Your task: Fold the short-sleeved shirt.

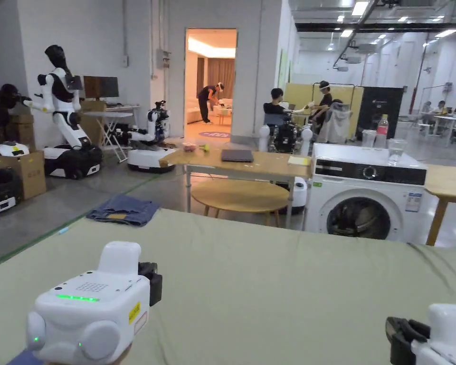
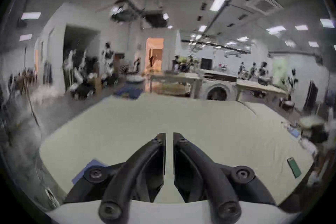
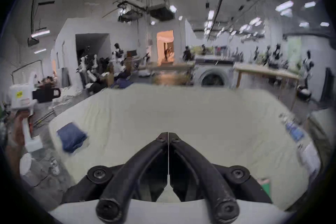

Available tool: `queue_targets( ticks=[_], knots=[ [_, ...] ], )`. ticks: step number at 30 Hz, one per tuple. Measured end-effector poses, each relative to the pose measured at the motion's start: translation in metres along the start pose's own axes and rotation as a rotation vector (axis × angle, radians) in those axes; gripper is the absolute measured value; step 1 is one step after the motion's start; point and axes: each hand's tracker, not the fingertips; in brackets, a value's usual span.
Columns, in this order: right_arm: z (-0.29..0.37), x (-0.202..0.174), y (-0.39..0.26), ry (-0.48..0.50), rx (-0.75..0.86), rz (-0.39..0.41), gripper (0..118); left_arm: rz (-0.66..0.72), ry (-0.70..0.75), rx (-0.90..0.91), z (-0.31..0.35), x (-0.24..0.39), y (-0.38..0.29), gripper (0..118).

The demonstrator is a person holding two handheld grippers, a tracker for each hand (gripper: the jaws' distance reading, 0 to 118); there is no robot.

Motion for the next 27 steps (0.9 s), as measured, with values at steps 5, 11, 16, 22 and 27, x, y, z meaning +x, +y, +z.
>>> queue_targets(
  ticks=[5,11,16,22,27],
  knots=[
    [0.008,0.012,0.036,-0.165,0.106,0.026,0,-0.065,-0.009,0.032,0.001,0.078,0.023,3],
    [0.031,0.014,0.032,-0.152,0.119,0.004,0,-0.071,-0.039,0.05,0.019,0.107,0.027,3],
    [0.037,0.007,0.027,-0.17,0.13,0.048,0,-0.06,-0.076,0.047,0.032,0.117,0.028,3],
    [0.029,0.008,0.029,-0.144,0.14,0.012,1,-0.09,-0.08,0.063,0.033,0.126,0.033,3],
    [0.028,0.007,0.028,-0.146,0.142,0.017,37,-0.095,-0.093,0.086,0.037,0.129,0.034,34]
  ],
)
